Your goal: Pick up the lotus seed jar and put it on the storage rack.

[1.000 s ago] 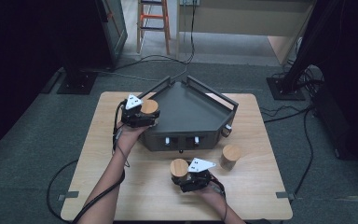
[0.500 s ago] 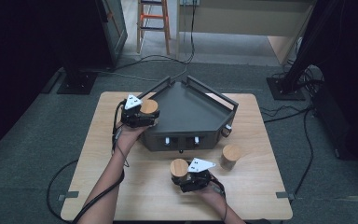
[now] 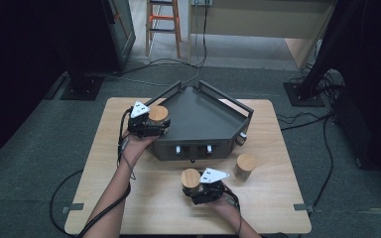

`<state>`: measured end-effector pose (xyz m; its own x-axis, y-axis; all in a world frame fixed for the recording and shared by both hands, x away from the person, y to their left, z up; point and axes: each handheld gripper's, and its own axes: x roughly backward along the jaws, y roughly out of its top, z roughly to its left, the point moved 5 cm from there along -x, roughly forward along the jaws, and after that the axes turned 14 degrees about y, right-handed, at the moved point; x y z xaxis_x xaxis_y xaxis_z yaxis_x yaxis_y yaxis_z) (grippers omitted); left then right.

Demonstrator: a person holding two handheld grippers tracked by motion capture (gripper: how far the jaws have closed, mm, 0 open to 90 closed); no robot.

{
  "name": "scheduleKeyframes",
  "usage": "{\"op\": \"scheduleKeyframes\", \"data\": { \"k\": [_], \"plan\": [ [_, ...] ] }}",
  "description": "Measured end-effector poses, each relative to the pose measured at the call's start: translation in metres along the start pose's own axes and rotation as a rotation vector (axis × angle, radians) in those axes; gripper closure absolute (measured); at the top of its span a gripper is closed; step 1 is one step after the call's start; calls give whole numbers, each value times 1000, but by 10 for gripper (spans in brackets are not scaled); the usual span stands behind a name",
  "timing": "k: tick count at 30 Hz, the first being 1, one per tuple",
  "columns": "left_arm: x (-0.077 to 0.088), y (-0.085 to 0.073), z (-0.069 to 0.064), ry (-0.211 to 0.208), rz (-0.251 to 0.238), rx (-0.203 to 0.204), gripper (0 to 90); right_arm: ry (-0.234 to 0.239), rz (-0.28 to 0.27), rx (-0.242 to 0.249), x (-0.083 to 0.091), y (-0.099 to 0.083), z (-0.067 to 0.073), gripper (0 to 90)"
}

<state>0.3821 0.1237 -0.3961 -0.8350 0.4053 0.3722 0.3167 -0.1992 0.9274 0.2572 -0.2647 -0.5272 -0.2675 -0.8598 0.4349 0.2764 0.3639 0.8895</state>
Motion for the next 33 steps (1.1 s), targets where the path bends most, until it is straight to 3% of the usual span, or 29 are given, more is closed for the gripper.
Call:
{"op": "scheduleKeyframes", "data": {
  "k": [9,17,33],
  "plan": [
    [6,-4,-1,2,15,-15,113,0,0,1,0,0,0,181],
    [14,-9,-6,28,8,-44,113,0,0,1,0,0,0,180],
    [29,-21,-7,37,3,-36,113,0,1,0,0,0,0,180]
  ]
}}
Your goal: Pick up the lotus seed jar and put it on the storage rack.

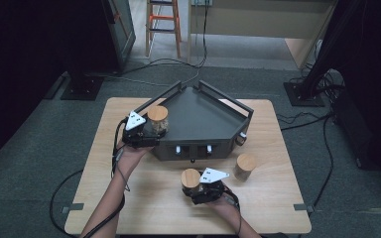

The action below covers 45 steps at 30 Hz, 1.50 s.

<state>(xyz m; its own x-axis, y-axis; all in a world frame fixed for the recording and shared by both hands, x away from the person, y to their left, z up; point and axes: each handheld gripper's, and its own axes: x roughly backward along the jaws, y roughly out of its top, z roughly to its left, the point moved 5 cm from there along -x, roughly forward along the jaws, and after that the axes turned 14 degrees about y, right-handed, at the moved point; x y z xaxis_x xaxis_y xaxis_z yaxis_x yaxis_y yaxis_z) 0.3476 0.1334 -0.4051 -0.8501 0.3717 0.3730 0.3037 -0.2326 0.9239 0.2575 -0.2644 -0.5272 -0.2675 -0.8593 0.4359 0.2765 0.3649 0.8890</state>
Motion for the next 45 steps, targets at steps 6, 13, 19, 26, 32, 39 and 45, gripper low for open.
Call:
{"op": "scheduleKeyframes", "data": {
  "k": [6,13,19,26,32,39,45],
  "plan": [
    [6,-7,-1,1,-8,3,113,0,0,0,0,0,0,181],
    [14,-13,-2,3,-22,10,113,0,0,0,0,0,0,181],
    [20,-22,-2,9,-46,8,114,0,0,2,0,0,0,180],
    [25,-29,-3,5,-40,-5,113,0,-1,2,0,0,0,181],
    [29,-36,-3,8,-57,-7,113,-1,-1,2,0,0,0,181],
    [33,-41,-4,5,-52,-9,114,-1,-1,2,0,0,0,181],
    [33,-47,-5,11,-35,-9,113,0,-1,1,0,0,0,180]
  ]
}}
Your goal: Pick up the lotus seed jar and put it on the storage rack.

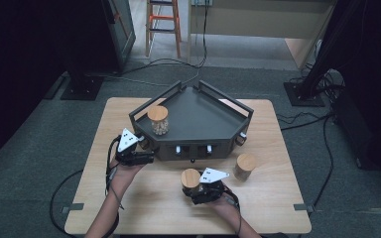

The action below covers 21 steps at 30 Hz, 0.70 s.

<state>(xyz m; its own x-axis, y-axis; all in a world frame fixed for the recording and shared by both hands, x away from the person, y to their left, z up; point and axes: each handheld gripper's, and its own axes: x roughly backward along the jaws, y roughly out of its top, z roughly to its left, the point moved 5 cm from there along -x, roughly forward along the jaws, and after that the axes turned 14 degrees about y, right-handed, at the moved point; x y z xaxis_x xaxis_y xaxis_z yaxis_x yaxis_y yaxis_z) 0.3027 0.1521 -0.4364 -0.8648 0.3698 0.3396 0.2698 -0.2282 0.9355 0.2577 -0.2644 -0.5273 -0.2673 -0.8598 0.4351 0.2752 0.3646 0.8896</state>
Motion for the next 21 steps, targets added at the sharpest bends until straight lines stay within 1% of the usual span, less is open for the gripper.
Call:
{"op": "scheduleKeyframes", "data": {
  "k": [3,6,15,19,21],
  "plan": [
    [-1,-5,-1,1,3,0,113,0,0,-1,0,0,0,180],
    [-2,-10,-3,6,10,-9,114,0,-2,-1,0,0,0,181],
    [0,-21,-3,-3,4,4,114,1,-1,-2,0,0,0,181],
    [1,-26,-3,-2,12,7,114,1,0,-1,0,0,0,181],
    [2,-29,-3,-3,15,16,114,1,0,-2,0,0,0,181]
  ]
}}
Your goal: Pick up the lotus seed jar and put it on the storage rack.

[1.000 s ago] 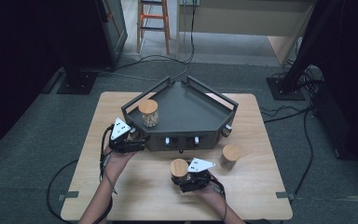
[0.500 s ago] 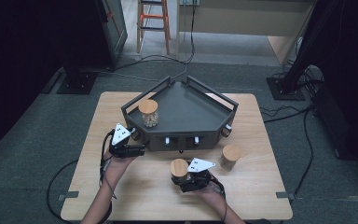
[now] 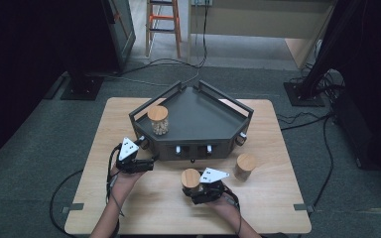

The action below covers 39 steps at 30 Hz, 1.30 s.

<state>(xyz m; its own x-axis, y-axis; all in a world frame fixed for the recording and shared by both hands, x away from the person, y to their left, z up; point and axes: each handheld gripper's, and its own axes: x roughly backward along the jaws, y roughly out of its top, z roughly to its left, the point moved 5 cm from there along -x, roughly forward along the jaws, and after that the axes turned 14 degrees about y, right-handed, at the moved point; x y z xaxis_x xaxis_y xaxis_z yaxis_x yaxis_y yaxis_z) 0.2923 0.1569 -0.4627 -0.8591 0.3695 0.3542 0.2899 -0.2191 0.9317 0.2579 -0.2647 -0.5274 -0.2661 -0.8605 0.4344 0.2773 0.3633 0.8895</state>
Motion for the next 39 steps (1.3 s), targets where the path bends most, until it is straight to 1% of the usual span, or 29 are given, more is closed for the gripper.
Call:
{"op": "scheduleKeyframes", "data": {
  "k": [3,6,11,19,24,29,33,39],
  "plan": [
    [2,-3,0,0,0,8,113,0,0,0,0,0,0,181],
    [3,-5,-1,6,3,-6,114,0,0,1,0,0,0,181],
    [6,-10,-1,8,-2,-14,114,-1,0,2,0,0,0,181],
    [9,-19,-1,10,-9,-3,114,0,0,0,0,0,0,181],
    [10,-24,-2,10,-1,-4,114,0,0,0,0,0,0,181],
    [11,-29,-3,7,-3,2,114,0,-1,0,0,0,0,181],
    [13,-34,-4,10,4,-1,114,-1,0,-1,0,0,0,181],
    [15,-41,-5,8,12,11,114,-1,2,2,0,0,0,181]
  ]
}}
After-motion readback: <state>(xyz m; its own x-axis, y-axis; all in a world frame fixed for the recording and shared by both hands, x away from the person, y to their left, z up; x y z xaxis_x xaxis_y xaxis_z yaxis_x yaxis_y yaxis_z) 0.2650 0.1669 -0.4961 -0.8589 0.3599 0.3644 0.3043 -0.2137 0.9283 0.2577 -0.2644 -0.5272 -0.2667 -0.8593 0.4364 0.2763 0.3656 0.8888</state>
